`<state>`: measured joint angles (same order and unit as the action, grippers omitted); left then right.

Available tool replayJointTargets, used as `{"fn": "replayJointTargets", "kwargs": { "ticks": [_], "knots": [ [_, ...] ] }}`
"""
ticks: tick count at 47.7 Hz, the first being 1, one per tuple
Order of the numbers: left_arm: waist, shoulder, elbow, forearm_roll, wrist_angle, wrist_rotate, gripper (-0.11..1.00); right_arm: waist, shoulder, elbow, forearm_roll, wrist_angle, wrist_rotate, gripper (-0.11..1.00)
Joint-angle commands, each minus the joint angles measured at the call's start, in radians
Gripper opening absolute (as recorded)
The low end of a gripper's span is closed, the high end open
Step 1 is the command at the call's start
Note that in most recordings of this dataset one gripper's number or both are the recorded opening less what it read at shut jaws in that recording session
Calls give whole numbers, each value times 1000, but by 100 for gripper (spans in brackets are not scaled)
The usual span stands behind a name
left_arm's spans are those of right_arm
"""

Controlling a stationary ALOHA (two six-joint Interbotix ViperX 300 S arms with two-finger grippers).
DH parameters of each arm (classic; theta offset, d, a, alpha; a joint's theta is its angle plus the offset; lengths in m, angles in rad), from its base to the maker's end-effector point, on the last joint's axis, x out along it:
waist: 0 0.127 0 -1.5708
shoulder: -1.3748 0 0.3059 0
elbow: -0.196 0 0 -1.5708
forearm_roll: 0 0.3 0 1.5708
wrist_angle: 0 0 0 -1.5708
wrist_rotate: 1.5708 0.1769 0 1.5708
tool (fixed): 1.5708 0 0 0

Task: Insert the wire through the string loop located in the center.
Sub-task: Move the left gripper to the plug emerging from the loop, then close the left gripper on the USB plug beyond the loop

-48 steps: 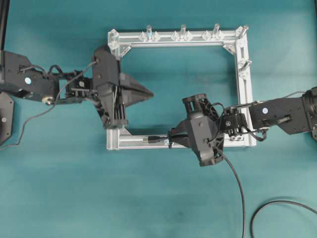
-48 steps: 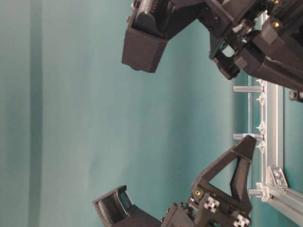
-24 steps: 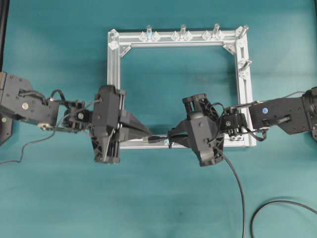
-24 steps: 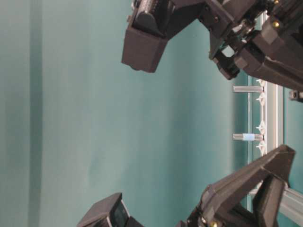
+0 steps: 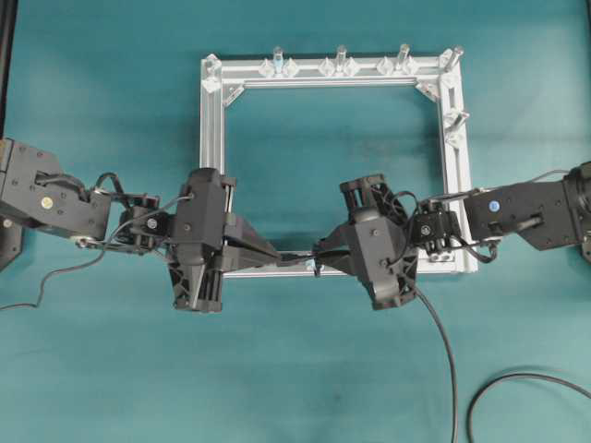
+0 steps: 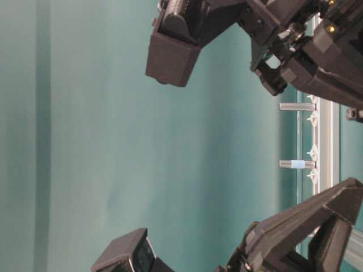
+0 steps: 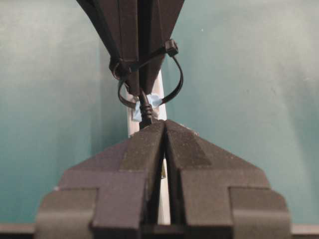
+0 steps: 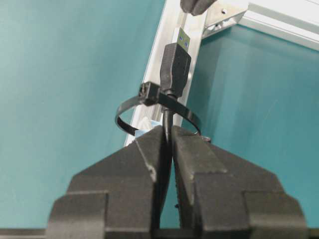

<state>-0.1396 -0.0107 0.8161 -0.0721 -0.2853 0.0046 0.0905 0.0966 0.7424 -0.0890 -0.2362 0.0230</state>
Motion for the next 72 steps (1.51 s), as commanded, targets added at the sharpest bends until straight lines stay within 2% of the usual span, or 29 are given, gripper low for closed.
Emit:
{"fn": "replayJointTargets", "kwargs": {
  "ticks": [1, 6, 8, 20, 24, 41, 55, 72],
  "knots": [
    [2, -11, -26, 3, 26, -5, 0, -3, -14, -11, -2, -9, -2, 7],
    [2, 0, -40, 3, 64, -5, 1, -3, -14, -11, -2, -9, -2, 7],
    [3, 8, -49, 3, 80, -6, 4, -3, -14, -9, -2, -9, -2, 7],
    [2, 43, -104, 3, 104, 3, 66, -2, -14, -11, -2, -9, -2, 7],
    [2, 48, -109, 3, 104, 3, 80, -3, -14, -11, -2, -9, -2, 7],
    [2, 55, -106, 5, 104, 2, 81, -2, -14, -11, -2, -11, -2, 7],
    [2, 132, -121, 5, 104, -2, 81, -3, -14, -12, -2, -11, -2, 7],
    [2, 127, -124, 5, 106, 0, 78, -3, -14, -9, -3, -11, -2, 7]
  ]
}}
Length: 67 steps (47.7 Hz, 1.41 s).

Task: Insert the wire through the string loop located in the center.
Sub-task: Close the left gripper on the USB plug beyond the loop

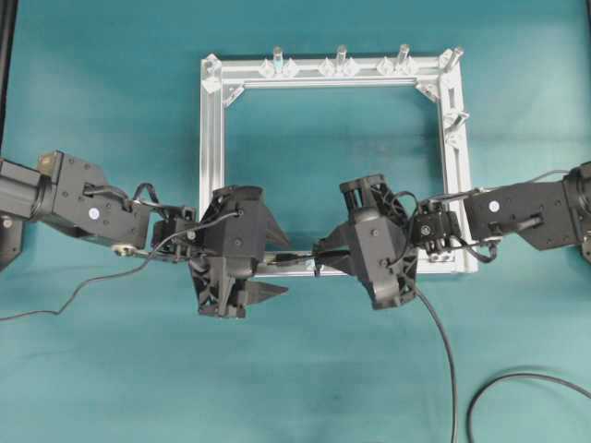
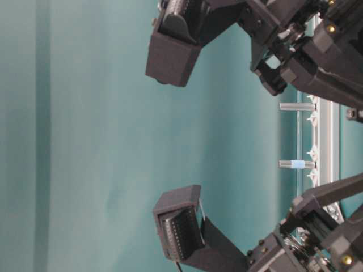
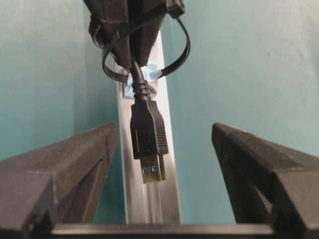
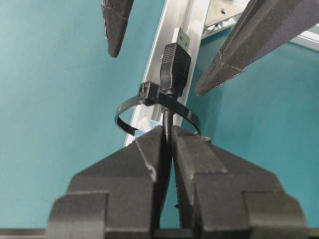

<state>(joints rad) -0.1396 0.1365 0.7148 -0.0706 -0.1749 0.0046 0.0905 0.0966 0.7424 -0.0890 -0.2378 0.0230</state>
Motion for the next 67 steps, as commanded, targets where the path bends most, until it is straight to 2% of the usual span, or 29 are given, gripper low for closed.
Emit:
{"fn": "replayJointTargets", "kwargs": {
  "ticks": [1, 5, 12, 14, 55, 67],
  "knots": [
    [3, -20, -23, 3, -6, 2, 77, -3, -14, -9, -2, -9, -2, 7],
    [2, -21, -26, 3, -6, 2, 66, -2, -14, -9, -2, -9, -2, 7],
    [0, -21, -25, 3, -5, 3, 28, -3, -14, -11, -2, -9, -2, 7],
    [0, -21, -25, 3, -6, 5, 23, -3, -14, -11, -2, -11, -2, 7],
    [3, -23, -35, 3, -5, -5, 23, -3, -14, 0, -18, -12, -6, 7],
    [3, -23, -40, 3, -5, -5, 23, -2, -14, -2, -40, 9, -6, 7]
  ]
}}
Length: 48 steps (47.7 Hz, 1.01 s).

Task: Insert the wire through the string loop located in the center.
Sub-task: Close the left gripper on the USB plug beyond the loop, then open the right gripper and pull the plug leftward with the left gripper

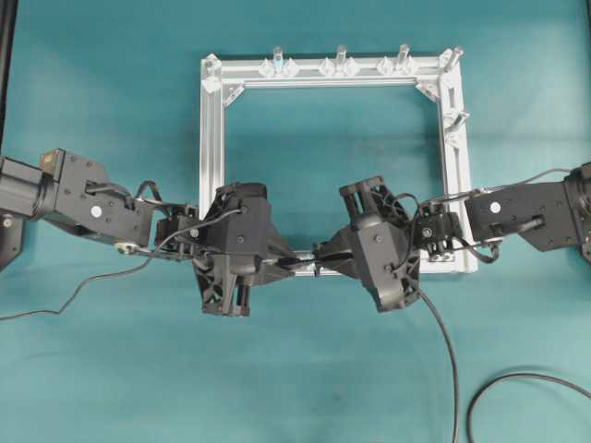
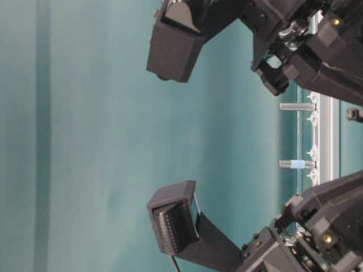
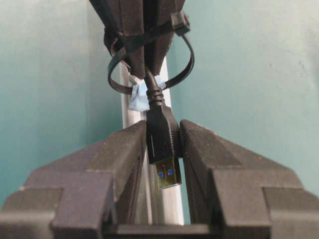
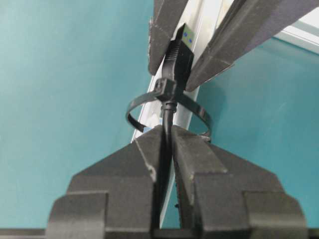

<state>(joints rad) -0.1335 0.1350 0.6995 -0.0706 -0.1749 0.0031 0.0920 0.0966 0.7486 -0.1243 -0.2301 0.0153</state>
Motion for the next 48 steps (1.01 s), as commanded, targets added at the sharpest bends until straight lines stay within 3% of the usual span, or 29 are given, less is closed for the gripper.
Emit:
{"fn": "replayJointTargets", "kwargs": {
  "ticks": [1, 19, 22, 27, 29, 48],
  "knots": [
    [-3, -21, -25, 3, -5, -5, 23, -5, -14, -9, -5, 0, 3, 7],
    [-3, -21, -25, 3, -5, -5, 23, -5, -14, -11, -3, 3, 11, 8],
    [-3, -21, -25, 3, -5, -5, 23, -5, -15, -11, -5, 9, 9, 19],
    [-3, -21, -25, 3, -5, -5, 23, -3, -25, -11, -5, 23, 8, 50],
    [-3, -21, -25, 3, -5, -5, 23, -3, -34, -9, -5, 26, 8, 55],
    [-3, -28, -21, 3, 0, -5, 23, -5, -95, 31, -5, 51, 8, 51]
  ]
}}
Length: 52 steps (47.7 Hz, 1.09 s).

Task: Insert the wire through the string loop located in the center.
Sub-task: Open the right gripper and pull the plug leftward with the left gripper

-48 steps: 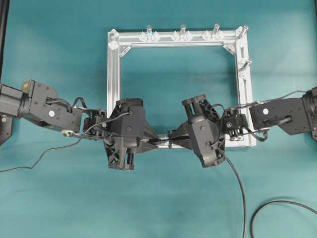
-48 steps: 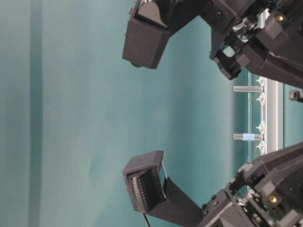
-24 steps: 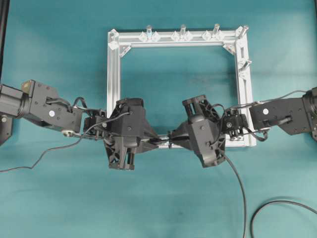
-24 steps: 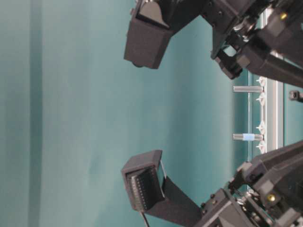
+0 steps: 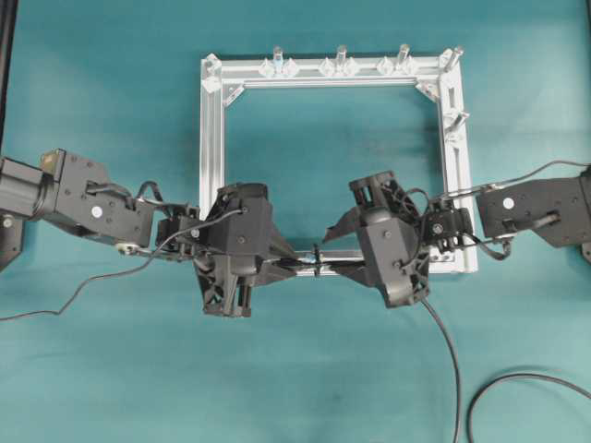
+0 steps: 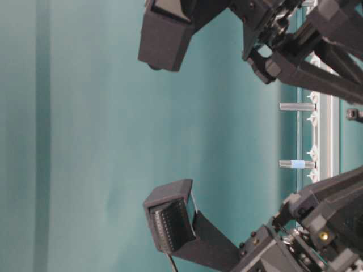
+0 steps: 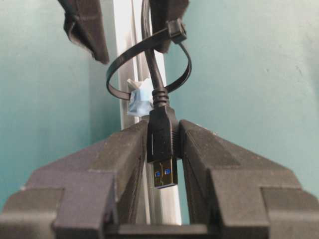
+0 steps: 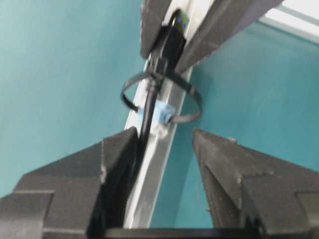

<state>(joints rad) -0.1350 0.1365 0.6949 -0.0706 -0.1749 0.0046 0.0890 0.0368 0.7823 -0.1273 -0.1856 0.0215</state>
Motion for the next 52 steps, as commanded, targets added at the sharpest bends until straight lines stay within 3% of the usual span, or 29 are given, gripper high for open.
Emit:
{"fn": "replayJointTargets", "kwargs": {
  "ticks": [1, 36, 52],
  "knots": [
    [-2, -34, -15, 5, 3, -6, 23, -2, -37, -3, -2, 9, 2, 51],
    [8, -293, 169, 2, 161, -11, 23, -2, -57, 20, -2, 28, 2, 51],
    [8, -379, 262, 2, 176, -86, 23, 0, -63, 20, -2, 28, 3, 51]
  ]
}}
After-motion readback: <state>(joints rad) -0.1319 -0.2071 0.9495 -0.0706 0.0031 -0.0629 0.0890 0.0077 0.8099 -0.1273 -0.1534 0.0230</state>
